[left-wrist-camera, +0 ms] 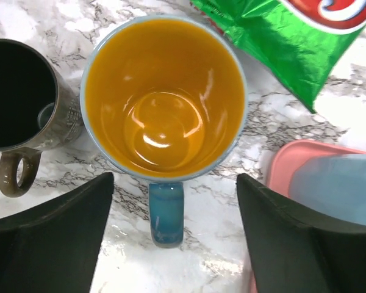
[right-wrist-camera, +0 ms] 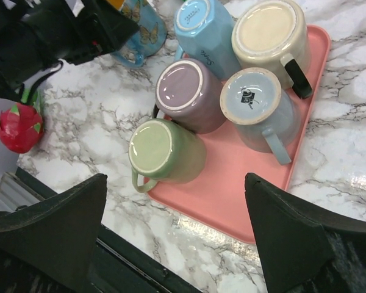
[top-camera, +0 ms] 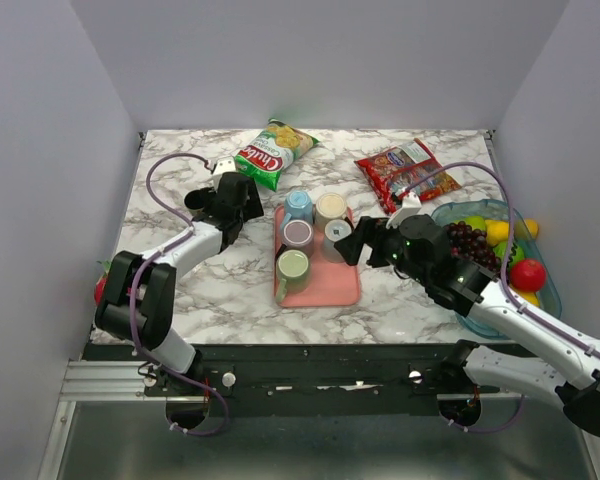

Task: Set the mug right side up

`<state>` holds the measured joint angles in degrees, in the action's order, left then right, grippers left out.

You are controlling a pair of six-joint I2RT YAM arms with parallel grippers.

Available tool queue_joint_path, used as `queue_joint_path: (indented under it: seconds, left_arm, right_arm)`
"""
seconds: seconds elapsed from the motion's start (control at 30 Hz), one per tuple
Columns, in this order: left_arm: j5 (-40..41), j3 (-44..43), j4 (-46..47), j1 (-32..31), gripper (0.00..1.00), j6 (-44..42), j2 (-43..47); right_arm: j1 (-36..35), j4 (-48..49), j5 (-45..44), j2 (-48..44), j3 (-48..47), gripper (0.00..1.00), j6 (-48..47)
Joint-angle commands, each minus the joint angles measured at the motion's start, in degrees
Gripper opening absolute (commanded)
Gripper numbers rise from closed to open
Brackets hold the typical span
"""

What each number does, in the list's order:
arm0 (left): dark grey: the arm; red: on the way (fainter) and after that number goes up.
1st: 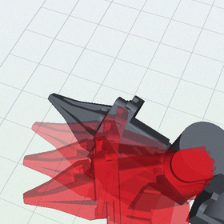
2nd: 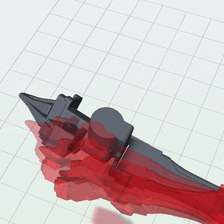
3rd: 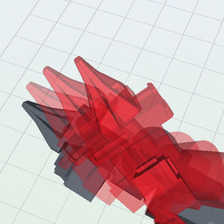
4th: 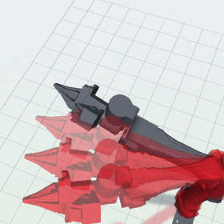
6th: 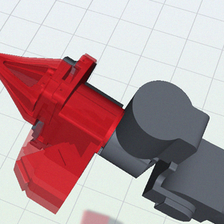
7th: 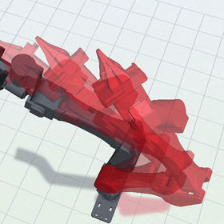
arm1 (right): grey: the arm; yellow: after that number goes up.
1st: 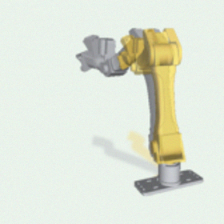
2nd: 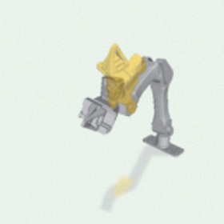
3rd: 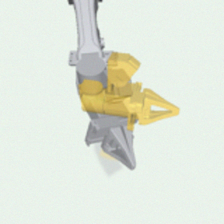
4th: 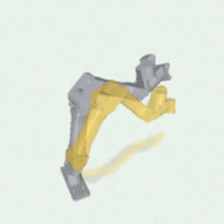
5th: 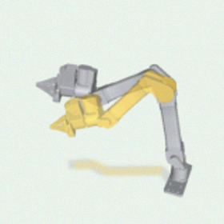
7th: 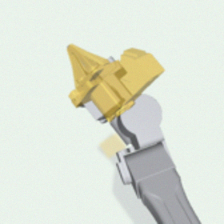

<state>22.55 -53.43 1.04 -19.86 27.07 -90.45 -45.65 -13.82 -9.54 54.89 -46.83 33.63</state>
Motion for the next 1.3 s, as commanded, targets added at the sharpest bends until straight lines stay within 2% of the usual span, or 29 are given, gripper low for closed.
queue_joint_path:
  seconds: [0.0, 0.33, 0.47, 0.63, 0.8, 1.03, 1.17, 1.27]
  left_arm:
    - [-4.08, 0.96, 0.11, -0.71, 0.99, 2.99, 6.25]
    - [-12.09, 4.74, -9.19, -9.14, 0.99, 2.29, 21.27]
    - [-16.55, 5.79, -12.81, -10.20, 0.99, 2.28, 26.20]
    - [-19.73, 11.93, -14.75, -12.48, 0.99, 6.41, 32.17]
    - [-22.54, 21.41, -11.51, -14.85, 0.99, 11.94, 35.69]
    - [-12.72, 27.24, -11.49, -18.81, 0.90, 18.10, 41.67]
    - [-9.98, 28.38, -12.81, -18.90, 0.89, 18.72, 42.91]
    - [-9.71, 29.26, -12.29, -18.99, 0.85, 18.37, 43.08]
  right_arm:
    - [0.38, -3.14, -0.22, 1.79, -2.30, 1.00, 0.91]
    - [0.38, -4.19, 1.19, 3.11, -2.21, 1.00, 0.66]
    - [0.38, -5.94, 1.37, 5.22, -3.44, 1.00, 0.91]
    - [0.38, -6.57, 0.93, 8.30, -3.97, 0.99, 3.10]
    - [0.38, -6.39, 1.80, 10.49, -4.41, 0.99, 4.34]
    - [0.30, -6.04, 3.21, 12.17, -3.54, 0.97, 5.04]
    - [0.30, -4.81, 4.70, 12.87, -3.01, 0.97, 4.69]
    - [0.38, -4.28, 4.97, 13.92, -3.01, 0.96, 4.69]
